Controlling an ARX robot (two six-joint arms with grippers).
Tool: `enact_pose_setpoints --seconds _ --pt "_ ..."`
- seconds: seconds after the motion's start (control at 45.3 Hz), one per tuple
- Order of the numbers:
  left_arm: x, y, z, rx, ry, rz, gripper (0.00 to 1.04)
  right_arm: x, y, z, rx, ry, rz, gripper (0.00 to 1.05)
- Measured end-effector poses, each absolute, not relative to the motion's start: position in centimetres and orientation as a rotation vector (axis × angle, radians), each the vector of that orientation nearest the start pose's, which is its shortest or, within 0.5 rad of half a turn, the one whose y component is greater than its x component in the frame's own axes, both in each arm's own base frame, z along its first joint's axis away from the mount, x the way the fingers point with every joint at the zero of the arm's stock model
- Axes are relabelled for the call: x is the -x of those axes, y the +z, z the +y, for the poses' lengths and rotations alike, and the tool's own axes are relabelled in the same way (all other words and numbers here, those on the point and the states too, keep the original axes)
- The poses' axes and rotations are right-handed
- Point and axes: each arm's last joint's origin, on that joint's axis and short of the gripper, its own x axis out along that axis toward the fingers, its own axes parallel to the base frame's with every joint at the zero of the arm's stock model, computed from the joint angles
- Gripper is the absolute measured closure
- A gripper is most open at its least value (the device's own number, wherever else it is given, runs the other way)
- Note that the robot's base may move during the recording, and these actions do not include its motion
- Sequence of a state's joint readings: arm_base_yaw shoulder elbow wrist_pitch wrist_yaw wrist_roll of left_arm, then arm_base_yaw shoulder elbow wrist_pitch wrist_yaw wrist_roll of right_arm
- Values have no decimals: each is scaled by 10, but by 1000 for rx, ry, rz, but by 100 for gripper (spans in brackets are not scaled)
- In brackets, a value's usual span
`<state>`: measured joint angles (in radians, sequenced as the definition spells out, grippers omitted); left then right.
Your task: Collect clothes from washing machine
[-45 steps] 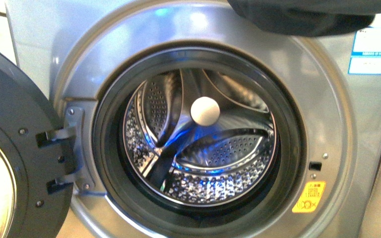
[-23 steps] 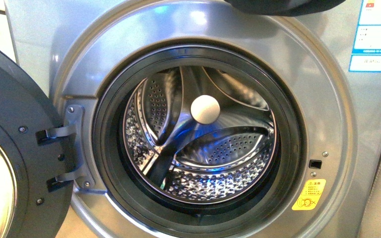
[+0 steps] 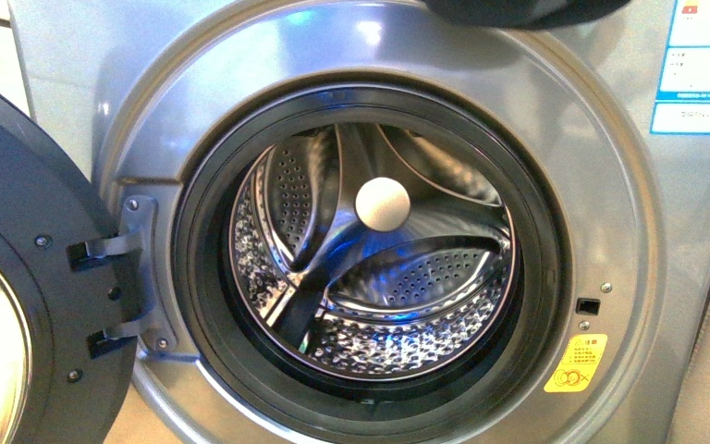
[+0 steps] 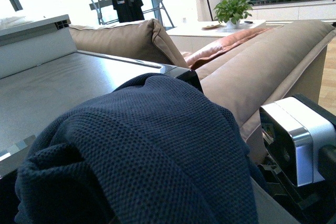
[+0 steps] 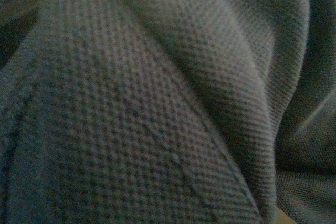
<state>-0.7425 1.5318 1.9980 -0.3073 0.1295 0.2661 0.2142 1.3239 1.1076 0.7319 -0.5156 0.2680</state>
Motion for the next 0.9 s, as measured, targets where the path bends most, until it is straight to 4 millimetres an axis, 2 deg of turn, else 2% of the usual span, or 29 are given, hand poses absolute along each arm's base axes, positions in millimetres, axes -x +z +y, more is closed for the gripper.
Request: enact_pose_setpoints --seconds 0.11,0.177,0.353,0.397,0.463,0.662,0.706,0.817,0.905 --pt "-216 546 -204 -197 -849 -271 89 -273 409 71 -186 768 -423 92" --pt "-216 546 -204 -198 -852 -272 76 -269 408 68 -191 760 -426 92" --pt "-215 547 -204 -197 -856 -276 53 -260 409 57 -208 722 -436 92" --pt "-215 547 -204 -197 -857 -276 48 -259 410 53 -217 706 -438 92" --pt "-215 547 -204 -197 -859 -277 33 -258 412 45 -232 673 -445 92" --pt "-215 547 -204 -197 -858 -278 7 -254 417 27 -262 609 -464 92" --pt "-215 547 -204 -197 -858 -278 5 -252 418 23 -265 598 -470 92" --pt "-215 547 -204 -197 -858 -278 7 -245 421 9 -264 560 -484 92" --pt "-215 547 -204 -197 -858 -277 6 -234 422 -9 -255 520 -493 92"
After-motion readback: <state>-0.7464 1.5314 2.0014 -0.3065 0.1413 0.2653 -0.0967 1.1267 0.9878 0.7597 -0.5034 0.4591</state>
